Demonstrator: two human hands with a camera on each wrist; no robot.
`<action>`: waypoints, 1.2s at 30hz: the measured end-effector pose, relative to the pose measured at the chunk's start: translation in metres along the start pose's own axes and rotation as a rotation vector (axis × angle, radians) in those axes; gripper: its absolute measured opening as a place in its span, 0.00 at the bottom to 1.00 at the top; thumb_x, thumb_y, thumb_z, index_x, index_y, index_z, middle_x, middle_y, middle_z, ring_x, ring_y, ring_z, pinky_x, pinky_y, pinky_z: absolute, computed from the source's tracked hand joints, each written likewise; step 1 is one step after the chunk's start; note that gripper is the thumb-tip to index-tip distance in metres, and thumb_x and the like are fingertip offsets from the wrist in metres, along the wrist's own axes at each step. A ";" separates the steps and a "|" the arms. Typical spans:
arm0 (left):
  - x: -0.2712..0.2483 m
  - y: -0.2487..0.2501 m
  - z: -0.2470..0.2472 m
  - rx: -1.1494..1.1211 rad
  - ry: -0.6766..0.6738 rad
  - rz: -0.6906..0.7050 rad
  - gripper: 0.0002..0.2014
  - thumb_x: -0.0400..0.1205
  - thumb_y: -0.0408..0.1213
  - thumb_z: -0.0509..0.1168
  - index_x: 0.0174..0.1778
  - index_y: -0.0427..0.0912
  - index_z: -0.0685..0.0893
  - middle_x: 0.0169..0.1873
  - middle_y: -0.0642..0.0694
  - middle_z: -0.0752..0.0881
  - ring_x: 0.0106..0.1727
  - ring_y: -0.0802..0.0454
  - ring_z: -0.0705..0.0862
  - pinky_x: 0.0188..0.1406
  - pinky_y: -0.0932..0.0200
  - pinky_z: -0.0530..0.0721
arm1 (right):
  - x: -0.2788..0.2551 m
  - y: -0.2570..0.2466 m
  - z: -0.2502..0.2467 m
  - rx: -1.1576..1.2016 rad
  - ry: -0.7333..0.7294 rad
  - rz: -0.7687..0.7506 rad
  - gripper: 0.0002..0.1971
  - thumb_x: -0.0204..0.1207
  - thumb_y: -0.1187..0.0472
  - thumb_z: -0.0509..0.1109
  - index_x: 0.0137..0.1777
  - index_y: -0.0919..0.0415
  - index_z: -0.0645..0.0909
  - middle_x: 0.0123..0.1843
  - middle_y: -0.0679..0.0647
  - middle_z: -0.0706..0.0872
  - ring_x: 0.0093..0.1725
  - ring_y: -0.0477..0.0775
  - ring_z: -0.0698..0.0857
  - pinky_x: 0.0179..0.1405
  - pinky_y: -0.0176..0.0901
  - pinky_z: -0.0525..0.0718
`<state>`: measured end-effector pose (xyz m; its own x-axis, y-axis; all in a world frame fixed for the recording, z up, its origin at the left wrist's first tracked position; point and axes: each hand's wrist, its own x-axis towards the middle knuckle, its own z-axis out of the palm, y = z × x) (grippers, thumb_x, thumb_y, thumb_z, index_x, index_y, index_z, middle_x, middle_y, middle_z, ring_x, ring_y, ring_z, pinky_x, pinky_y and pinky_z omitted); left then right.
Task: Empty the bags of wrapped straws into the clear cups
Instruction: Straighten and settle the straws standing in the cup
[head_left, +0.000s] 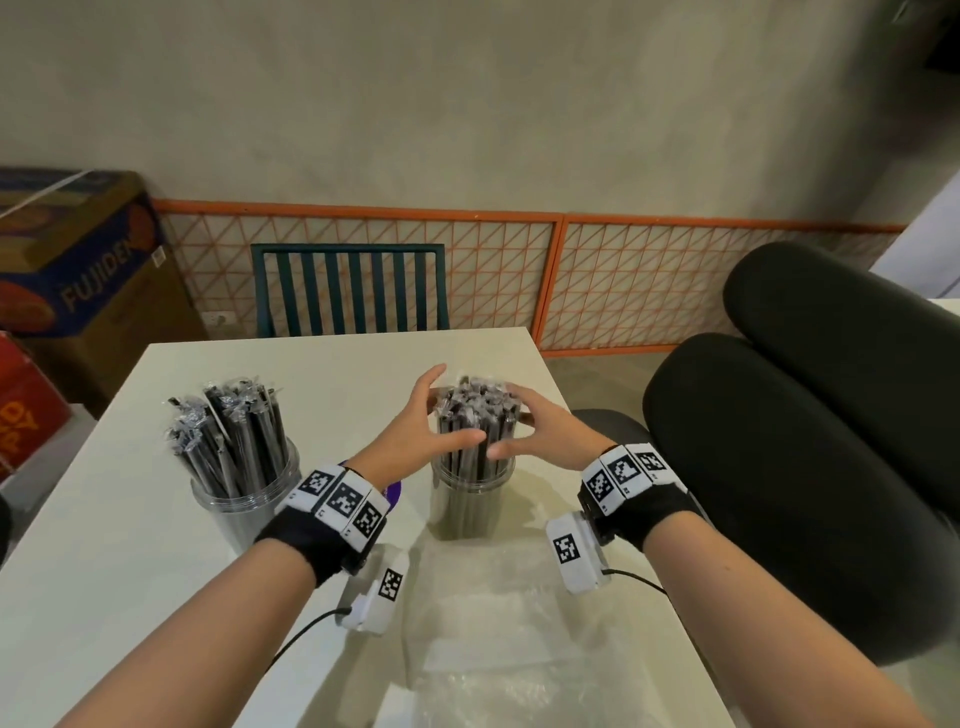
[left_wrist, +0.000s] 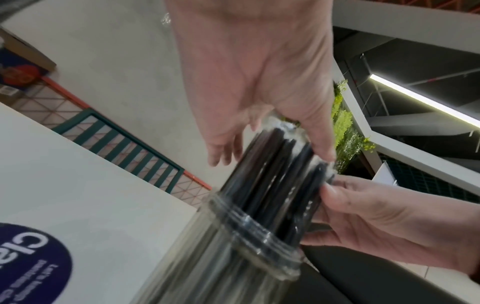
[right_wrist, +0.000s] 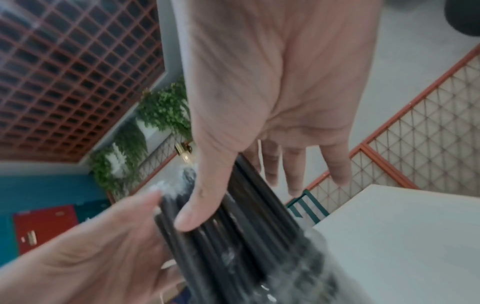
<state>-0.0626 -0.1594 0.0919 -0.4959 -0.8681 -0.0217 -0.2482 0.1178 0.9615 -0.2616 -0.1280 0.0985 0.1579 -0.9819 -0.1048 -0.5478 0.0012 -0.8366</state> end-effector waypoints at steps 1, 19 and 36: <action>-0.002 -0.003 0.001 0.010 -0.007 -0.029 0.50 0.72 0.43 0.75 0.81 0.53 0.47 0.78 0.45 0.65 0.78 0.51 0.65 0.70 0.60 0.64 | -0.003 0.003 0.002 0.000 -0.034 0.008 0.45 0.67 0.59 0.80 0.81 0.55 0.59 0.80 0.49 0.67 0.76 0.44 0.66 0.78 0.40 0.60; -0.001 0.011 0.007 -0.064 0.022 0.036 0.36 0.81 0.37 0.65 0.80 0.49 0.51 0.74 0.48 0.69 0.69 0.59 0.70 0.64 0.67 0.70 | 0.000 -0.002 0.001 0.138 0.136 -0.074 0.30 0.69 0.58 0.77 0.72 0.53 0.73 0.69 0.48 0.81 0.67 0.49 0.81 0.71 0.53 0.77; -0.005 0.005 0.029 -0.005 0.086 -0.011 0.44 0.76 0.38 0.72 0.81 0.48 0.49 0.77 0.45 0.67 0.69 0.57 0.70 0.64 0.64 0.69 | 0.001 0.004 0.002 0.047 -0.008 0.024 0.35 0.70 0.66 0.77 0.76 0.55 0.67 0.70 0.49 0.78 0.69 0.47 0.75 0.67 0.34 0.74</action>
<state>-0.0857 -0.1407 0.0889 -0.4199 -0.9075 -0.0091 -0.2490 0.1055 0.9627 -0.2617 -0.1283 0.0943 0.1515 -0.9800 -0.1289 -0.5126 0.0337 -0.8580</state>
